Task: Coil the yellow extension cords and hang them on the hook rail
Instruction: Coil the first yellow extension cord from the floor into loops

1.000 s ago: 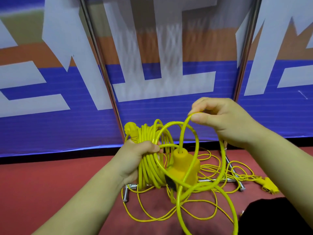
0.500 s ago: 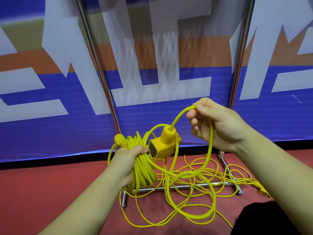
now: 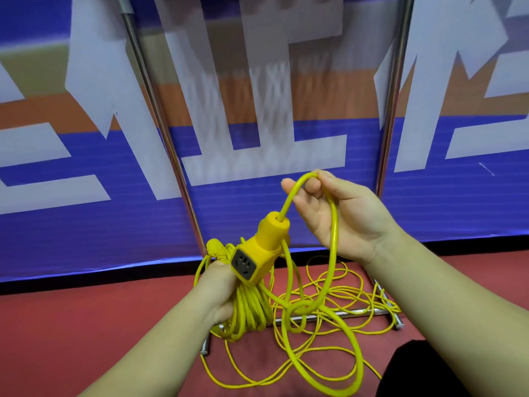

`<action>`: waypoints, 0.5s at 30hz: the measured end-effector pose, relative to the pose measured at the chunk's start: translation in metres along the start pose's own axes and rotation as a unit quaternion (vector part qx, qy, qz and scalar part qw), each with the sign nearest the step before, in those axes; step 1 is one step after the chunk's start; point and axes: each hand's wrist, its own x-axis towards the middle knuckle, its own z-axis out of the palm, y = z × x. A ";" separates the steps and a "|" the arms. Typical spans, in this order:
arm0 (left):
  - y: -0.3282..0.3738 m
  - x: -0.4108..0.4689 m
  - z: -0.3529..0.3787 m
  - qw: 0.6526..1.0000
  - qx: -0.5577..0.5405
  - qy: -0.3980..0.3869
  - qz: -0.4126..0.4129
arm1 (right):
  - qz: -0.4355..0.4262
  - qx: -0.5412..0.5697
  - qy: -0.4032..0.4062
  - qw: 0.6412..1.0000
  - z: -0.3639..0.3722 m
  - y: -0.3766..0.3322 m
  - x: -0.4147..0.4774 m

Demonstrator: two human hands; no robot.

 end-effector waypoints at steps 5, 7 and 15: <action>0.001 -0.004 0.003 1.000 0.023 0.003 0.006 | 0.082 -0.091 -0.035 0.992 -0.001 0.007 -0.001; 0.004 -0.008 0.000 0.999 0.026 0.010 0.025 | 0.101 -0.126 -0.061 0.985 -0.005 0.006 -0.005; 0.012 0.008 -0.023 0.979 0.013 0.177 0.097 | -0.061 -0.094 0.078 0.991 -0.028 -0.017 -0.008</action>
